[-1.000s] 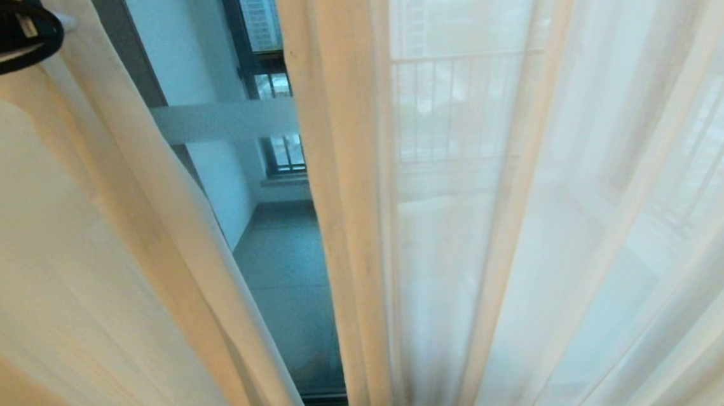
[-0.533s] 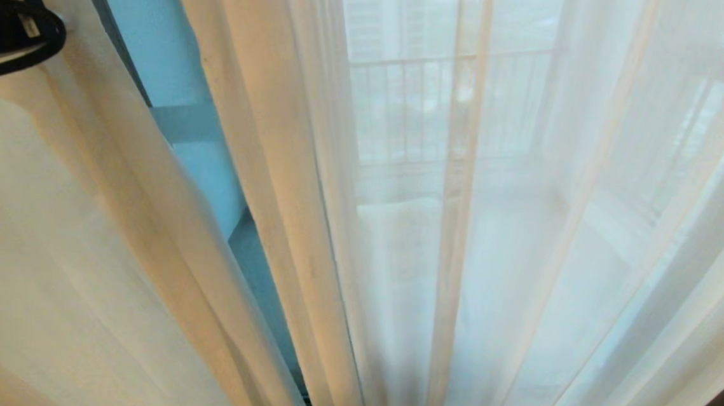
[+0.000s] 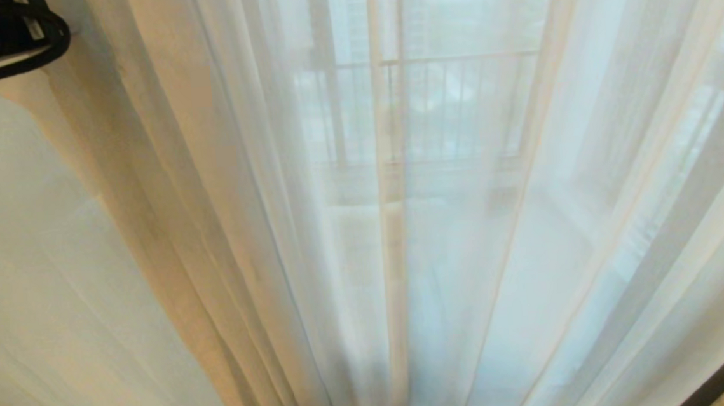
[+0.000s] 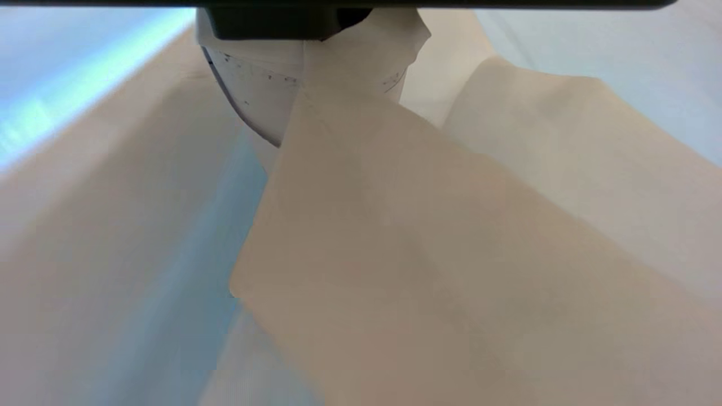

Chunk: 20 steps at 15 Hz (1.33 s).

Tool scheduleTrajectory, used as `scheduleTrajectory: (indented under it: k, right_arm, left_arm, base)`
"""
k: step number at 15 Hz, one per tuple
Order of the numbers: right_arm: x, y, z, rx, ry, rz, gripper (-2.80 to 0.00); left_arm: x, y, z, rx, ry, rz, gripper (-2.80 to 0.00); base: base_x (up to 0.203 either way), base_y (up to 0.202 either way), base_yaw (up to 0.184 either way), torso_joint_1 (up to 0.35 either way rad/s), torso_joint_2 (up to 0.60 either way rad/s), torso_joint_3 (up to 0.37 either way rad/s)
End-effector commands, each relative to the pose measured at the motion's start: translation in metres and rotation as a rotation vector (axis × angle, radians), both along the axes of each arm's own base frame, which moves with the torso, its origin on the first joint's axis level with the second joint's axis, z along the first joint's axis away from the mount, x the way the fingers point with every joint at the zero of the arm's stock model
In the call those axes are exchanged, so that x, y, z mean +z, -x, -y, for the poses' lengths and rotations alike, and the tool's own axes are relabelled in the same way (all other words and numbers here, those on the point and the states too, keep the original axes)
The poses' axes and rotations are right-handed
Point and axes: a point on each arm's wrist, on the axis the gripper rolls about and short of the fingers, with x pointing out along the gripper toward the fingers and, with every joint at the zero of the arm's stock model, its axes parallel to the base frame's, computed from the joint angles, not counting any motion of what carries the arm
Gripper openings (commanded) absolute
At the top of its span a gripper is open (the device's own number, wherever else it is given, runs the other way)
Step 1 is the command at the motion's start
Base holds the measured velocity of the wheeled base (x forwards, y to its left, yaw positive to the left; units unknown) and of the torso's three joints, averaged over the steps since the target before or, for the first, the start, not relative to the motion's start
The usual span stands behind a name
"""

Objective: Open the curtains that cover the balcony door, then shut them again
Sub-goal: Close the inner curtains on both sides

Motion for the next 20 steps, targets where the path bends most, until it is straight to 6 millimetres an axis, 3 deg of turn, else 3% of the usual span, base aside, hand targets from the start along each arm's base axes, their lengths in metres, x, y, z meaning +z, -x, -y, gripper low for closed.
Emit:
scheduleTrajectory:
  k: [1,4,13,18,20]
  right_arm:
    - [0.000,0.000,0.000,0.001,0.000,-0.002,-2.80]
    - [0.000,0.000,0.000,0.001,0.001,-0.001,-2.80]
    - [0.000,0.000,0.000,0.001,0.000,-0.003,-2.80]
    - [0.000,0.000,0.000,0.001,0.001,-0.003,-2.80]
    - [0.000,0.000,0.000,0.001,0.000,-0.003,-2.80]
  left_arm:
    - [-0.001,-0.001,0.000,0.000,0.001,-0.004,-2.80]
    - [-0.001,-0.001,0.000,0.003,0.001,-0.004,-2.80]
    - [0.002,-0.002,-0.001,0.009,0.001,0.022,-2.80]
    - [0.016,0.001,-0.001,0.025,0.013,0.147,-2.80]
    - [0.019,0.002,-0.003,0.114,0.019,0.176,-2.80]
  base:
    - [0.000,-0.185,0.000,0.002,0.00,0.002]
    - [0.000,-0.144,0.002,0.001,0.00,0.002]
    - [0.000,0.000,0.000,0.000,0.00,0.000]
    - [0.000,0.000,0.000,0.000,0.00,0.000]
    - [0.000,0.000,0.000,0.000,0.00,0.000]
